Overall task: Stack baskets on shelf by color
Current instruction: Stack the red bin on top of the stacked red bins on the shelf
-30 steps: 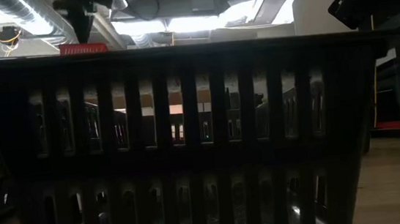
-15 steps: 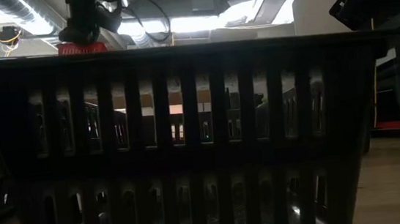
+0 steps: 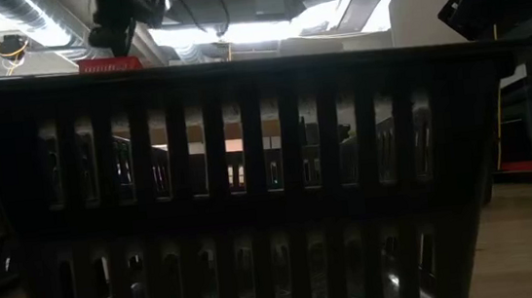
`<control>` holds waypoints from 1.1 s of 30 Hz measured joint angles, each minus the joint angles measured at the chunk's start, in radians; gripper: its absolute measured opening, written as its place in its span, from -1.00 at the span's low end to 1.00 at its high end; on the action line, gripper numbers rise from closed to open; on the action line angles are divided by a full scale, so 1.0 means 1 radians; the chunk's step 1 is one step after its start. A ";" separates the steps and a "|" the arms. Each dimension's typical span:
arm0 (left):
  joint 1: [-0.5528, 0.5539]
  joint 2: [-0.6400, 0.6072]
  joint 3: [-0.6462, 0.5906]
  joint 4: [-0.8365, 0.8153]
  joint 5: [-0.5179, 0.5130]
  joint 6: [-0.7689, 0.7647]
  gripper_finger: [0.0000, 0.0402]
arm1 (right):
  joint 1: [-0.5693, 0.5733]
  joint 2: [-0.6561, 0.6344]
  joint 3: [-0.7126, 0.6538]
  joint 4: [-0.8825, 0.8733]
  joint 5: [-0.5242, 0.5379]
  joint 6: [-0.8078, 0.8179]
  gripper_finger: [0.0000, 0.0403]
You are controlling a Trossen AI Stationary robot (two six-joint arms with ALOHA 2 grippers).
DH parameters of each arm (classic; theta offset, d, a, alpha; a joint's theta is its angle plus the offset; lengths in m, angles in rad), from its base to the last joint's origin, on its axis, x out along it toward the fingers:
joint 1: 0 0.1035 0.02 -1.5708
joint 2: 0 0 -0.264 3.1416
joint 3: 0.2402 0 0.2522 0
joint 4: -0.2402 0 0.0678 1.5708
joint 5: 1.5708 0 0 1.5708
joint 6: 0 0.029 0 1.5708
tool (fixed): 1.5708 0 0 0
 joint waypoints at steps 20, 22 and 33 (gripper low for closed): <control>0.001 0.000 -0.121 -0.027 -0.078 -0.097 -1.00 | 0.000 0.000 0.000 -0.003 0.000 -0.003 -0.13; 0.001 0.000 -0.141 0.005 -0.082 -0.097 -0.99 | 0.000 0.000 0.000 -0.003 0.000 -0.003 -0.13; 0.000 0.000 -0.169 0.051 -0.040 -0.098 -0.99 | 0.000 0.000 0.000 -0.003 0.000 -0.003 -0.13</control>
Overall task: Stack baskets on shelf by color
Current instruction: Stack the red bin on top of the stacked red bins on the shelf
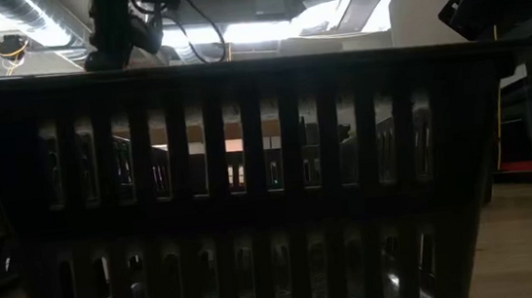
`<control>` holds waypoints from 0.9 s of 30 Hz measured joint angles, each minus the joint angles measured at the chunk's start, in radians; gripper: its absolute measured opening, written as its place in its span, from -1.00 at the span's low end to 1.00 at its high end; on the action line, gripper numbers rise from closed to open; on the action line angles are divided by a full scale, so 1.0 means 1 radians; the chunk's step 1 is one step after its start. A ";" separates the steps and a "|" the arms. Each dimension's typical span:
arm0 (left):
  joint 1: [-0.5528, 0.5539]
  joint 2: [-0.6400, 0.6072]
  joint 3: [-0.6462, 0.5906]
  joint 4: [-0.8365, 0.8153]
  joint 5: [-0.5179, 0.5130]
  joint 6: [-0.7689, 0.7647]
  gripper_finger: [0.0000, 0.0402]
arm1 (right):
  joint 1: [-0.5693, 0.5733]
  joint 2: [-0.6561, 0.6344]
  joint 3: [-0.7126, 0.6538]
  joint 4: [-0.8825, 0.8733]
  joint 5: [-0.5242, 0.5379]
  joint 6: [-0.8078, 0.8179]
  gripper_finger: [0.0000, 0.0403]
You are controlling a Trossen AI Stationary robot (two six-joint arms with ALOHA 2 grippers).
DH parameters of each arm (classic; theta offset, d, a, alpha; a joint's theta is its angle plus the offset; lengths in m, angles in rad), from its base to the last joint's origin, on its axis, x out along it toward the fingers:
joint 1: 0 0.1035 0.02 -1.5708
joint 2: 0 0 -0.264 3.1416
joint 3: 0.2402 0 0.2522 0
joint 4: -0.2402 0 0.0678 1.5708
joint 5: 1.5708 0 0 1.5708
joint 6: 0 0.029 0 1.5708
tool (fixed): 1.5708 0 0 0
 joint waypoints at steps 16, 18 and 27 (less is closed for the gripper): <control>0.107 0.088 0.070 0.375 0.481 0.224 -0.99 | 0.000 0.000 0.000 0.002 0.000 0.025 -0.13; 0.130 0.101 0.070 0.374 0.480 0.239 -0.99 | 0.000 0.000 0.000 0.001 0.000 0.034 -0.13; 0.180 0.113 0.070 0.366 0.481 0.242 -1.00 | 0.000 0.000 0.000 0.001 0.000 0.029 -0.13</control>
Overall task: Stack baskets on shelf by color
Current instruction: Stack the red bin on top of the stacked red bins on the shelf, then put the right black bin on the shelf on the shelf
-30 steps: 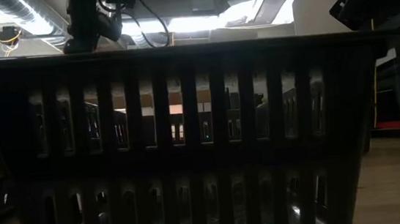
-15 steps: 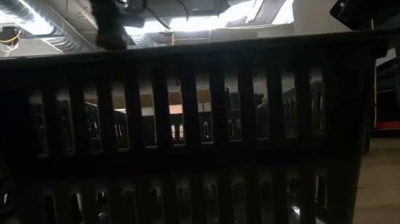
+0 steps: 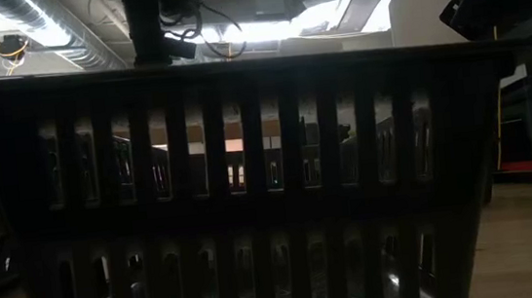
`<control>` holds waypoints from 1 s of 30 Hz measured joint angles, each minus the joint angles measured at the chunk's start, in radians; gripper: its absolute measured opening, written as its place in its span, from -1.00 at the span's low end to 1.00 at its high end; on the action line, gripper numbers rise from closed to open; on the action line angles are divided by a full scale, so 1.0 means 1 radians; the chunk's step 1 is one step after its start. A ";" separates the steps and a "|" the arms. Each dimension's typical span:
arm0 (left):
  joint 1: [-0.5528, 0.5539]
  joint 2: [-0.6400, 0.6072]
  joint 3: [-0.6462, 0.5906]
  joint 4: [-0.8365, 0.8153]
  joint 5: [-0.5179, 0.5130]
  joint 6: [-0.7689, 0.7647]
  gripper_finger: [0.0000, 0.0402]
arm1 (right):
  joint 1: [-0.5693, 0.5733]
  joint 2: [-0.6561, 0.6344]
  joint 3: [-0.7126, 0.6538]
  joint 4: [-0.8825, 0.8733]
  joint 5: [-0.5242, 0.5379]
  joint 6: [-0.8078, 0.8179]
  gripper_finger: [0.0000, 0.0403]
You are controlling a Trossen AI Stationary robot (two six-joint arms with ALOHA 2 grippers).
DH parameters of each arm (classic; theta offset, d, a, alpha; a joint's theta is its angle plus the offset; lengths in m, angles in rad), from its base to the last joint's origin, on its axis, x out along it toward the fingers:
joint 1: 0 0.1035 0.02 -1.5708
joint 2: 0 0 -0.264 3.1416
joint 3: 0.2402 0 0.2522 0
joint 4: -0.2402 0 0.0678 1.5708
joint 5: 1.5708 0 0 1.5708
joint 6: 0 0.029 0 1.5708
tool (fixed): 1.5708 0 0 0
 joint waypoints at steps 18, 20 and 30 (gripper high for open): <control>-0.005 0.000 0.000 -0.001 -0.103 0.002 -0.99 | 0.000 0.000 0.000 0.000 0.000 0.000 -0.13; -0.017 0.000 0.000 0.004 -0.101 0.001 -0.97 | 0.000 0.000 0.000 0.000 0.000 0.000 -0.13; -0.121 -0.038 0.000 0.002 -0.098 -0.008 -0.99 | 0.000 0.000 0.000 -0.001 0.000 0.001 -0.13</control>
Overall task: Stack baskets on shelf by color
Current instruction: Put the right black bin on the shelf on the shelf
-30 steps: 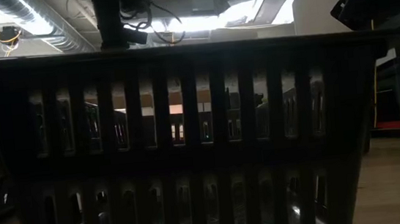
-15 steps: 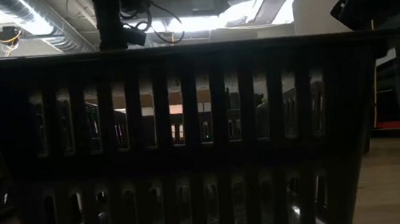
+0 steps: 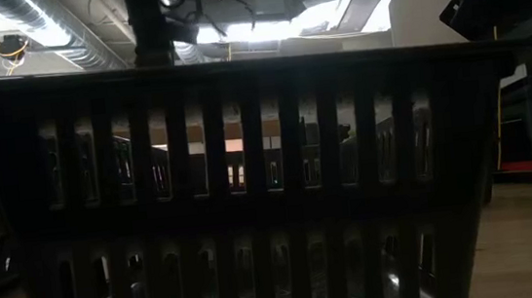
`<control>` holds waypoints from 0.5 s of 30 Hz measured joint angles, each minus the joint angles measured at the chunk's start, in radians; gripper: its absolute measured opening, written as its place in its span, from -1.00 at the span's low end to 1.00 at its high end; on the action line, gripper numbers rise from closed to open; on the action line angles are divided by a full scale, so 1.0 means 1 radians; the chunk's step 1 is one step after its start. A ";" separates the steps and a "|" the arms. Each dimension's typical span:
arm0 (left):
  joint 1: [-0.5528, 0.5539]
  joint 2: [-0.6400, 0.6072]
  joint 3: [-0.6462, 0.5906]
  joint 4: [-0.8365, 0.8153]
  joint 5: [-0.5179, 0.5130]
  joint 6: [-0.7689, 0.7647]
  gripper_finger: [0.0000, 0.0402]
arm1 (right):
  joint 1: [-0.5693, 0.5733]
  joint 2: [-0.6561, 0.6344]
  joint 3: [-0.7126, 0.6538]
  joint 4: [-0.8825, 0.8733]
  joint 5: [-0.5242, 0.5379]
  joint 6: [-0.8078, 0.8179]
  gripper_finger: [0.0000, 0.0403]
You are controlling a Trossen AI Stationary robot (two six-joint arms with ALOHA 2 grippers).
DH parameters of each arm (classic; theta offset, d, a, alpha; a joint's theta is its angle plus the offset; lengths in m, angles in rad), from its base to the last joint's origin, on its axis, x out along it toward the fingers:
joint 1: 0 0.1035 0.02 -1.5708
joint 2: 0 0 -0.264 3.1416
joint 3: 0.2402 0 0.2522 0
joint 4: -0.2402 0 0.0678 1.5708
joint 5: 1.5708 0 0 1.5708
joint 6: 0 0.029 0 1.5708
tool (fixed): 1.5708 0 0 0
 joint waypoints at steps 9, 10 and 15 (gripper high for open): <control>-0.087 -0.108 0.000 -0.125 0.003 -0.125 -0.98 | 0.000 0.000 0.000 0.002 0.000 0.024 -0.13; -0.096 -0.119 0.000 -0.158 0.004 -0.157 -0.99 | 0.000 0.000 0.000 0.002 0.000 0.038 -0.13; -0.141 -0.178 0.000 -0.313 0.065 -0.316 -0.98 | 0.000 0.000 0.000 0.003 0.049 0.130 -0.13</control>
